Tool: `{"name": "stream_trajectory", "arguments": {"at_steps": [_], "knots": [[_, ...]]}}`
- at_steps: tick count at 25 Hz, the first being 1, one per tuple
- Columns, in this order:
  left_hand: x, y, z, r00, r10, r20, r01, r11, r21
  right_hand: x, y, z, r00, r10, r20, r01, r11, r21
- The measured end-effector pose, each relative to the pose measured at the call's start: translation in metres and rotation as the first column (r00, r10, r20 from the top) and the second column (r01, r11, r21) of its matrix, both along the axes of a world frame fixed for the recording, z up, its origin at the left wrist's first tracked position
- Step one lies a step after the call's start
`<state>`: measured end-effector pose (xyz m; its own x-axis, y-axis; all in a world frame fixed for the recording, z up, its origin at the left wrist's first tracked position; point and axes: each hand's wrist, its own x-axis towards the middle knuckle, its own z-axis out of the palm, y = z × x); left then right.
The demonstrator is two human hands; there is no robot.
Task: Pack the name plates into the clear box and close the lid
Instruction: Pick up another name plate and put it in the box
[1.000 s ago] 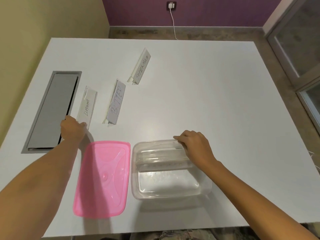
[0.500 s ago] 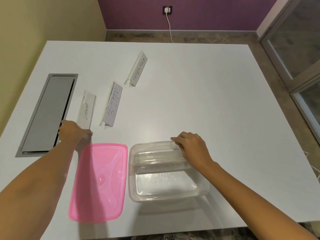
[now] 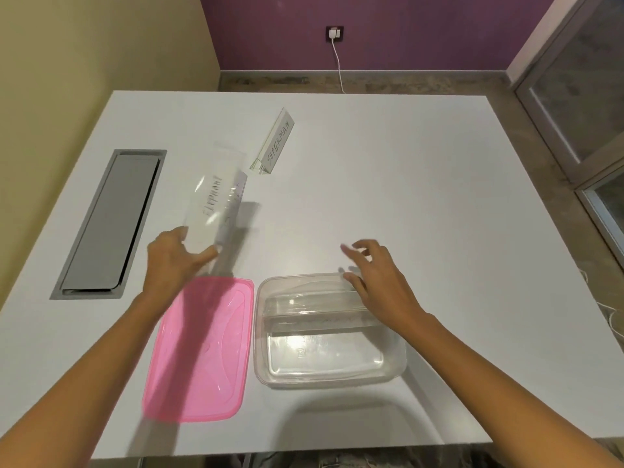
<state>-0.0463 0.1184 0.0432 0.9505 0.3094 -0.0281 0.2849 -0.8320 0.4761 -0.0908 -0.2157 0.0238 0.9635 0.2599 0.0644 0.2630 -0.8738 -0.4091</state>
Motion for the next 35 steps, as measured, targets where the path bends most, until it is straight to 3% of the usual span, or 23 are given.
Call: {"name": "stream_trajectory", "arguments": {"at_steps": [2,5,7,8,11,14,21,27,31,35], "knots": [[-0.028,-0.023,0.018,0.963,-0.244,0.112,0.243,0.97,0.028,-0.002,-0.001,0.013,0.996,-0.089,-0.002,0.086,0.964,0.251],[-0.07,-0.049,0.032,0.813,-0.576,0.088,0.567,0.817,0.108,-0.006,-0.007,0.037,0.967,-0.205,-0.151,0.254,0.714,0.652],[-0.09,-0.058,0.032,0.765,-0.643,0.023,0.638,0.763,0.103,-0.012,-0.016,0.048,0.955,-0.186,-0.232,0.297,0.601,0.742],[-0.097,-0.061,0.031,0.759,-0.651,0.004,0.648,0.756,0.091,-0.016,-0.021,0.051,0.958,-0.149,-0.246,0.285,0.607,0.742],[-0.111,-0.06,0.029,0.733,-0.679,-0.029,0.679,0.729,0.084,-0.033,-0.035,0.052,0.964,-0.005,-0.264,0.177,0.753,0.634],[-0.123,-0.062,0.026,0.653,-0.754,-0.071,0.757,0.646,0.103,-0.053,-0.044,0.044,0.932,0.122,-0.34,0.078,0.852,0.518],[-0.122,-0.081,0.017,0.514,-0.809,-0.286,0.858,0.488,0.163,-0.066,-0.046,0.036,0.856,0.059,-0.513,0.028,0.987,0.16],[-0.107,-0.1,-0.004,0.479,-0.717,-0.507,0.868,0.475,0.148,-0.06,-0.033,0.031,0.851,0.125,-0.51,-0.194,0.977,-0.085],[-0.104,-0.104,-0.025,0.447,-0.709,-0.545,0.869,0.488,0.079,-0.067,-0.018,0.022,0.847,0.177,-0.501,-0.339,0.906,-0.252],[-0.106,-0.104,-0.035,0.459,-0.718,-0.523,0.865,0.495,0.079,-0.071,-0.008,0.012,0.869,0.15,-0.471,-0.329,0.887,-0.325]]}}
